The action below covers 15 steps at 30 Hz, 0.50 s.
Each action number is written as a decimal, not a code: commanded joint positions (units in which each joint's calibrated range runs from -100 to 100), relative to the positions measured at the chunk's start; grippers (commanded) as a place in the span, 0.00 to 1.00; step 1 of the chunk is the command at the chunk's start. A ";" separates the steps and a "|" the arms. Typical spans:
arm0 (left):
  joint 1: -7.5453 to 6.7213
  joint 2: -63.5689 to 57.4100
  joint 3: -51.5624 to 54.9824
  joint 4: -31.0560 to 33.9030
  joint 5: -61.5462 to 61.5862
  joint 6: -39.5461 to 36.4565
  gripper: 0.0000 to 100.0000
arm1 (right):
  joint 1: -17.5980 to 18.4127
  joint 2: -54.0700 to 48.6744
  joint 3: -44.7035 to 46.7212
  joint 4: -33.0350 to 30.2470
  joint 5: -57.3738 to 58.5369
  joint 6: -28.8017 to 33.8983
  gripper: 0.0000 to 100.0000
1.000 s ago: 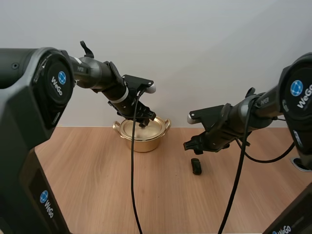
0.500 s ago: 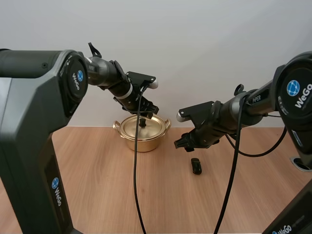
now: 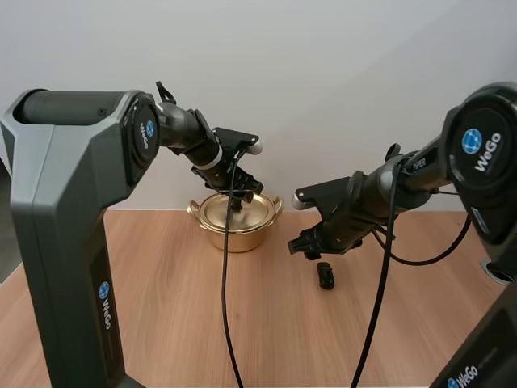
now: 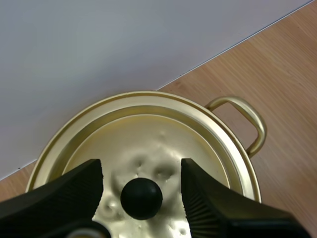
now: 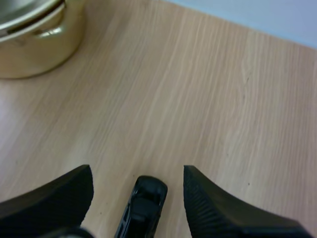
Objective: Open the pot, put the car inside, and close it
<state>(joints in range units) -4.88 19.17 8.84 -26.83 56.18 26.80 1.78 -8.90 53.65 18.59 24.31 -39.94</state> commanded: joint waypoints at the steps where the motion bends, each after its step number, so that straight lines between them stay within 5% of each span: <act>1: -0.05 0.37 0.02 0.02 0.14 0.06 0.77 | -0.37 1.82 -0.06 -0.45 -0.25 0.81 0.88; 10: -0.05 1.93 -0.14 0.40 -1.12 0.06 0.75 | -0.85 5.80 -0.21 -0.59 -1.14 0.81 0.88; 12: -0.05 1.93 -0.14 0.40 -1.28 0.06 0.65 | -0.85 6.04 -0.21 -0.59 -1.14 0.81 0.88; 15: -0.05 1.93 -0.14 0.40 -1.24 0.06 0.37 | -0.85 6.08 -0.21 -0.70 0.36 0.81 0.88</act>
<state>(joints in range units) -4.94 21.04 8.80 -26.50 54.92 26.80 0.92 -2.81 53.49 17.96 23.76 -39.13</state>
